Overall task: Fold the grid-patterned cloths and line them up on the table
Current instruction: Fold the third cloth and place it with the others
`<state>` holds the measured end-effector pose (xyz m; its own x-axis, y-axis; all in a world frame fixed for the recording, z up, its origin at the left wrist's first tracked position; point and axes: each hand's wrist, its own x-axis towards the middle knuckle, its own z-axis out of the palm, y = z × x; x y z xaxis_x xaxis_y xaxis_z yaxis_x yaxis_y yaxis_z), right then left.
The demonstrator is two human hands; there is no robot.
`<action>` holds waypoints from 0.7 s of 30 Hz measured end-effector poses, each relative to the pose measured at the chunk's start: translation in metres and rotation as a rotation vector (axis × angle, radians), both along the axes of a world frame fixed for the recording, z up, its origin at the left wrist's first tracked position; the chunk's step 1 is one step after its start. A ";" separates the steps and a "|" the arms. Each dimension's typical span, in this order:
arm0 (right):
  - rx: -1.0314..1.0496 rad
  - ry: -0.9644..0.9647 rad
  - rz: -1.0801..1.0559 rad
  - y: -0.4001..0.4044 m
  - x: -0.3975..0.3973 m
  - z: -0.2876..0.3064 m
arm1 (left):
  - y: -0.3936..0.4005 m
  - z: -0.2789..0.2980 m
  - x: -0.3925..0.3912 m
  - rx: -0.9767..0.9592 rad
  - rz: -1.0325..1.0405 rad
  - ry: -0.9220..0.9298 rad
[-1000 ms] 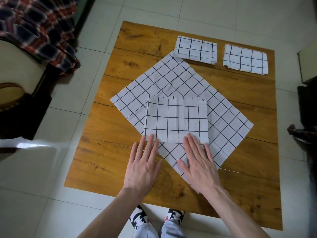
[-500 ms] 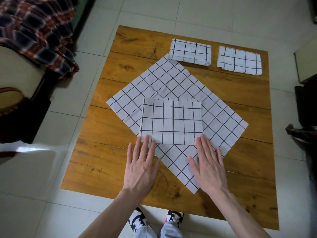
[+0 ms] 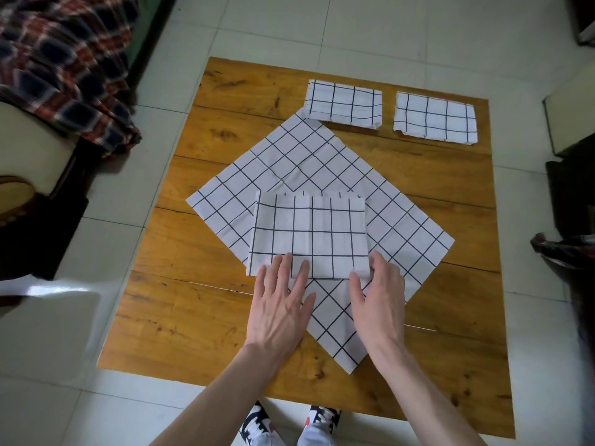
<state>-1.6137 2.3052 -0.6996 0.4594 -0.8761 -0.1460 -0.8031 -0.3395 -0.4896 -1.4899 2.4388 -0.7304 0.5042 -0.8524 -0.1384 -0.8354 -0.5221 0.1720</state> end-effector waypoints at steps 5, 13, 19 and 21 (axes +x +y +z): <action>0.231 -0.095 -0.181 -0.010 0.008 0.009 | 0.003 -0.007 -0.003 0.021 -0.018 -0.013; 0.438 -0.183 -0.358 -0.025 0.020 0.006 | 0.004 -0.008 -0.002 0.016 -0.036 -0.019; 0.540 -0.423 -0.467 -0.022 0.026 0.012 | 0.004 -0.002 -0.002 0.033 -0.027 0.018; 0.553 -0.496 -0.508 -0.020 0.027 0.013 | 0.004 -0.001 -0.003 0.030 -0.030 0.031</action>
